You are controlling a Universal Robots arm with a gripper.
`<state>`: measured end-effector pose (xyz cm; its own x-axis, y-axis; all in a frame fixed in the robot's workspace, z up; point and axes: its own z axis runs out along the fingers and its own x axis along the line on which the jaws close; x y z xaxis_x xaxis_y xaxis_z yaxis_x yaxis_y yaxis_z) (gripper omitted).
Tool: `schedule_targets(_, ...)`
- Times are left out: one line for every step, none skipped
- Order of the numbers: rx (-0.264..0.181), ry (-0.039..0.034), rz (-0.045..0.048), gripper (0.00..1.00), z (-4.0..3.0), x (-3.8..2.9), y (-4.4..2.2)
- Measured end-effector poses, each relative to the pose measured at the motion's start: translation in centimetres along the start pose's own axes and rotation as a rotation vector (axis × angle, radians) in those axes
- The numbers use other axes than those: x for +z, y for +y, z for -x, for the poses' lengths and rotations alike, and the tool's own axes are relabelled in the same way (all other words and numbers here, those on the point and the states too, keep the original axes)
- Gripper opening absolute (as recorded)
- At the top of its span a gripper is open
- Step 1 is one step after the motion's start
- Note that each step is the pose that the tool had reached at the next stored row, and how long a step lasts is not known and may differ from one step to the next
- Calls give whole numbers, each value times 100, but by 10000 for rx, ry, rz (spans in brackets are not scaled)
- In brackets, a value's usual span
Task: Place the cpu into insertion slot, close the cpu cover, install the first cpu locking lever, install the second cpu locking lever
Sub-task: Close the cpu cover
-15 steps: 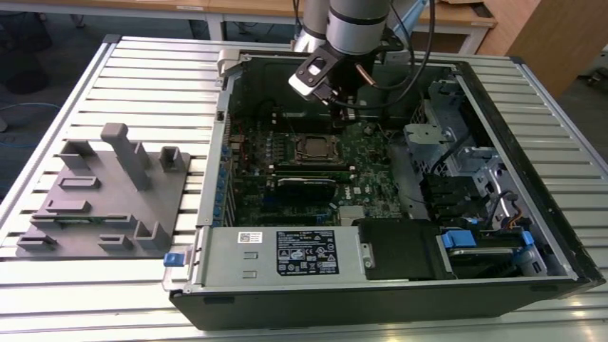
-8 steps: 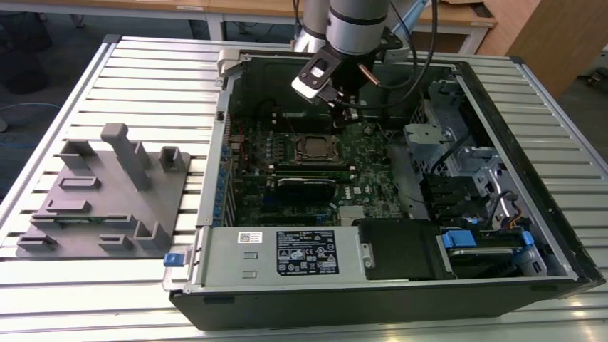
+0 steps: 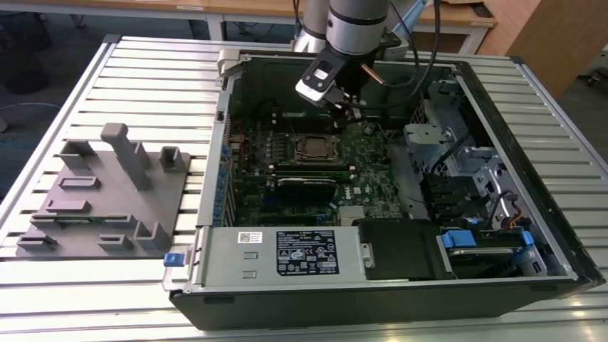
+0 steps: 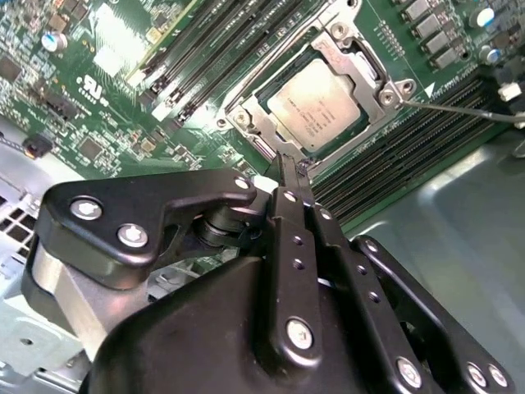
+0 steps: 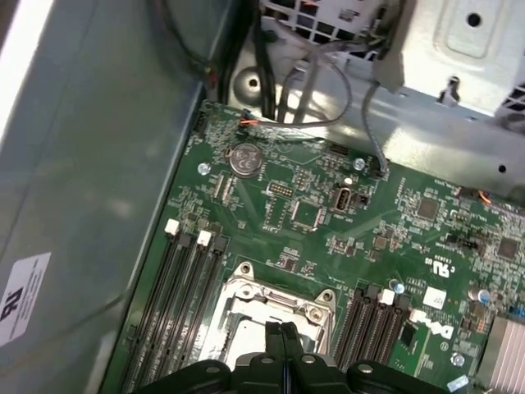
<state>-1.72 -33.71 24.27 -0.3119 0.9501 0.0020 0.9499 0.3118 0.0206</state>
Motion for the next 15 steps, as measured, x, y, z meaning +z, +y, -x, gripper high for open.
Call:
schedule_targets(-108,2,-1,10,0,0,0)
schedule_targets(-212,4,-1,10,0,0,0)
schedule_targets(-313,6,-1,10,0,0,0)
schedule_targets(-417,8,-1,10,0,0,0)
schedule_targets(-513,10,-1,10,0,0,0)
schedule_targets(-611,12,-2,10,0,0,0)
schedule_targets(-704,14,-2,10,0,0,0)
schedule_targets(-797,16,-2,10,0,0,0)
schedule_targets(-889,18,-2,10,0,0,0)
schedule_targets(-982,20,-2,10,0,0,0)
schedule_targets(-1076,22,-2,10,0,0,0)
schedule_targets(-1187,25,-2,10,0,0,0)
schedule_targets(-1298,26,-3,10,0,0,0)
schedule_targets(-1412,29,-3,10,0,0,0)
schedule_targets(-1525,31,-3,10,0,0,0)
